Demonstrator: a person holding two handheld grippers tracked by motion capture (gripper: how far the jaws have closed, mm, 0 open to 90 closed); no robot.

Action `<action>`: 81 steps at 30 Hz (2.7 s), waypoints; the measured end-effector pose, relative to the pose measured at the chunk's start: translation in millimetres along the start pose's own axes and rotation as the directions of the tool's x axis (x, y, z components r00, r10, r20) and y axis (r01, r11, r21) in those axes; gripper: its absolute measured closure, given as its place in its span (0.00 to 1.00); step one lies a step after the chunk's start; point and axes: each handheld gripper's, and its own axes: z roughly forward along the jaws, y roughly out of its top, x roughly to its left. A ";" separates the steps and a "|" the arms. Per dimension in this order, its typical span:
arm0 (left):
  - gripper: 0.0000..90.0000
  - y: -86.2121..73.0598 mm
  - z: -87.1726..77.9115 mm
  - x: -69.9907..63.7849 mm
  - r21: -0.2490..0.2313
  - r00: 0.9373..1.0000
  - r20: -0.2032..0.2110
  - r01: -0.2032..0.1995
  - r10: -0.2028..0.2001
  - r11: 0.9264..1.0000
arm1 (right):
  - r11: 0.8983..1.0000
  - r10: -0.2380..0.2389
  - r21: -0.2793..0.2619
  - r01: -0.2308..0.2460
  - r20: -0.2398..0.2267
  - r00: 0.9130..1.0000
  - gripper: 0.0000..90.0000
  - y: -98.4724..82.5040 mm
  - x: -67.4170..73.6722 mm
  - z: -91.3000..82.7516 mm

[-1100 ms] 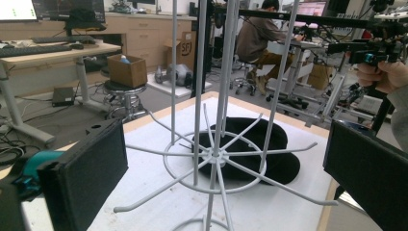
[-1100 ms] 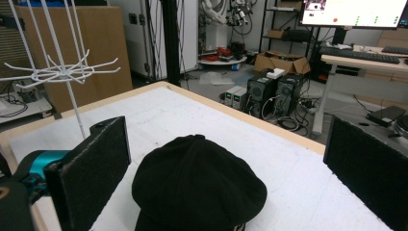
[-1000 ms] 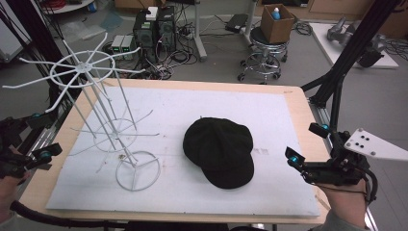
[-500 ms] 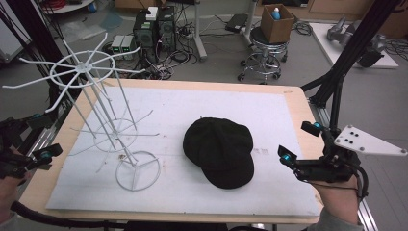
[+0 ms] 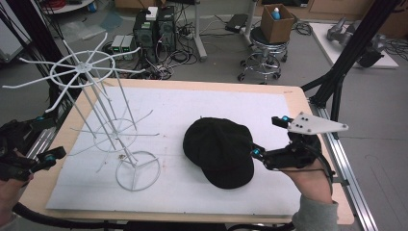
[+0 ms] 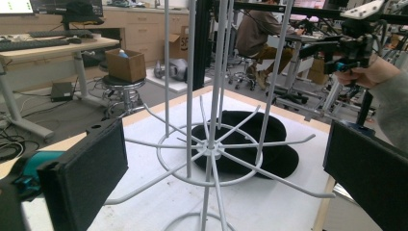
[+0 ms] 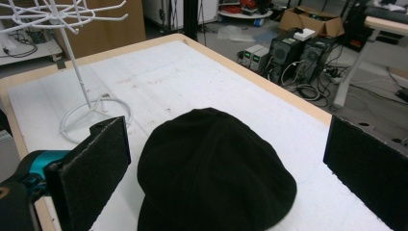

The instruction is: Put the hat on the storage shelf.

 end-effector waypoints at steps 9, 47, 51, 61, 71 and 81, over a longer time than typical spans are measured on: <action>0.02 -0.9 -6.2 -1.4 0.000 1.000 -0.008 -0.001 0.001 1.000 | 0.999 -0.037 0.002 0.037 -0.059 0.998 0.02 16.4 -4.8 29.7; 0.02 -14.3 -34.2 -11.1 0.025 0.997 -0.081 0.018 -0.016 1.000 | 0.987 -0.126 0.066 0.148 -0.259 0.958 0.02 34.7 -18.6 147.8; 0.02 -14.3 -33.0 -12.0 0.027 0.997 -0.079 0.018 -0.016 0.999 | 0.983 -0.111 0.114 0.147 -0.279 0.954 0.02 29.0 -21.8 157.8; 0.02 -15.3 -31.0 -11.1 0.037 0.997 -0.073 0.020 -0.017 0.999 | 0.981 -0.064 0.159 0.116 -0.297 0.953 0.02 9.7 -29.6 178.5; 0.02 -16.3 -26.4 -13.0 0.054 0.997 -0.070 0.013 -0.009 0.998 | 0.969 -0.036 0.224 0.103 -0.283 0.959 0.02 -5.8 -34.0 195.8; 0.02 -17.4 -26.4 -14.7 0.061 0.997 -0.074 0.011 -0.007 0.998 | 0.955 0.002 0.284 0.080 -0.277 0.961 0.02 -16.4 -41.4 206.5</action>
